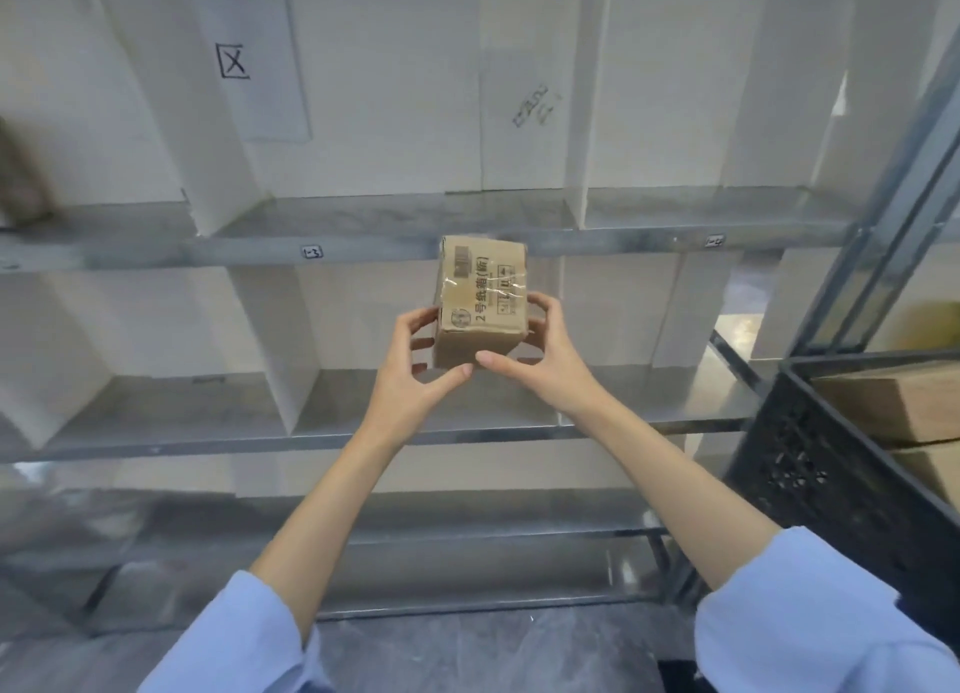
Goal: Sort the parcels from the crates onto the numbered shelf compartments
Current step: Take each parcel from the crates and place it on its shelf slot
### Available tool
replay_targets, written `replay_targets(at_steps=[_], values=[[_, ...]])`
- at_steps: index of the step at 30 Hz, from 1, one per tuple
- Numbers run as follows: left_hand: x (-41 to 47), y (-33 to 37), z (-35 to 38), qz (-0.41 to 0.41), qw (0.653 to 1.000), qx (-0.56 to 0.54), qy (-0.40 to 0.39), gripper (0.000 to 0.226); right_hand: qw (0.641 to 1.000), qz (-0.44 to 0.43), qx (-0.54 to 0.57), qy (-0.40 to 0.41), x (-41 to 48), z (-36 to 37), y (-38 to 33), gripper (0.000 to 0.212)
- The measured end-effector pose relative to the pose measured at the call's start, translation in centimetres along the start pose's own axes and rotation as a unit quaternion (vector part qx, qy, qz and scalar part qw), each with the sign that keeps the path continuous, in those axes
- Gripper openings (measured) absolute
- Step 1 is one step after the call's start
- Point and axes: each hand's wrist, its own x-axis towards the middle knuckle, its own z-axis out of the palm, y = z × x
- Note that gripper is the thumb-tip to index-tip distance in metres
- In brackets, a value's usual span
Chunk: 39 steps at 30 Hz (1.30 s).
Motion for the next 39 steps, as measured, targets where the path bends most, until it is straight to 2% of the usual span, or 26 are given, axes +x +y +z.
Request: replay_targets(at_steps=[7, 10, 15, 21, 27, 35, 39], values=[[-1.4, -0.4, -5.7, -0.018, 0.998, 0.012, 0.06, 0.065, 0.998, -0.011, 0.025, -0.05, 1.9, 5.6, -1.7, 0.066], [-2.2, -0.2, -7.7, -0.01, 0.997, 0.017, 0.068, 0.071, 0.997, -0.026, 0.02, -0.075, 2.2, 7.6, -2.6, 0.07], [-3.2, -0.1, -10.6, -0.01, 0.997, 0.008, 0.08, 0.077, 0.989, -0.064, 0.016, -0.131, 2.4, 10.2, -3.6, 0.091], [-4.0, -0.6, -13.0, -0.021, 0.994, 0.022, 0.103, 0.076, 0.981, -0.103, -0.066, -0.149, 2.4, 12.5, -4.5, 0.107], [-4.7, -0.7, -14.4, 0.004, 0.986, 0.102, 0.129, 0.084, 0.975, -0.131, -0.078, -0.162, 2.4, 13.9, -4.6, 0.107], [-5.6, -1.2, -16.1, -0.013, 0.989, 0.061, 0.136, 0.083, 0.973, -0.11, -0.008, -0.202, 3.0, 14.8, -5.0, 0.102], [-5.9, -1.2, -16.5, -0.014, 0.99, 0.043, 0.133, 0.095, 0.972, -0.114, 0.014, -0.207, 3.3, 15.6, -5.2, 0.099]])
